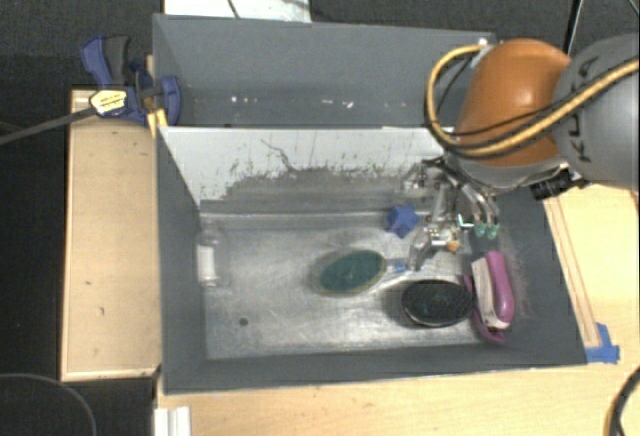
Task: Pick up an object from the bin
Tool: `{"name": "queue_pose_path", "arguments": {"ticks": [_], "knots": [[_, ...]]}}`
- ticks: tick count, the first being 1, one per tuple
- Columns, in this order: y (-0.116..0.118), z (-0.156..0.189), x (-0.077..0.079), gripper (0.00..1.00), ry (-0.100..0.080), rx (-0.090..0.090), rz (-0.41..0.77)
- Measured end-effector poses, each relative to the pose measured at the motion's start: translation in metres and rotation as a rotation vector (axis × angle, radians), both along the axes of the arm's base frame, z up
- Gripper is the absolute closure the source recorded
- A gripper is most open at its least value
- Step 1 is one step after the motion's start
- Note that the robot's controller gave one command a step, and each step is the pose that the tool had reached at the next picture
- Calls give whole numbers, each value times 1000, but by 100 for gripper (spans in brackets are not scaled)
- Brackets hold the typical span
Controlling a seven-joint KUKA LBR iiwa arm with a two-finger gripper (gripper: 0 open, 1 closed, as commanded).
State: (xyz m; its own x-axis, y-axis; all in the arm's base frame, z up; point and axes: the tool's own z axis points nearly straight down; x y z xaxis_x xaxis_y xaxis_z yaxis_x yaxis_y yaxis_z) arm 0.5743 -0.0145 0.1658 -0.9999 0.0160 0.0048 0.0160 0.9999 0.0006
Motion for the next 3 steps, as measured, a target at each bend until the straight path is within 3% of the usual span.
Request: {"name": "queue_pose_path", "arguments": {"ticks": [1,2,3], "knots": [[6,-89,-60,0,2,1,-27],[20,-92,-57,0,-14,-3,-83],[21,-90,-54,100,-26,-1,-82]]}}
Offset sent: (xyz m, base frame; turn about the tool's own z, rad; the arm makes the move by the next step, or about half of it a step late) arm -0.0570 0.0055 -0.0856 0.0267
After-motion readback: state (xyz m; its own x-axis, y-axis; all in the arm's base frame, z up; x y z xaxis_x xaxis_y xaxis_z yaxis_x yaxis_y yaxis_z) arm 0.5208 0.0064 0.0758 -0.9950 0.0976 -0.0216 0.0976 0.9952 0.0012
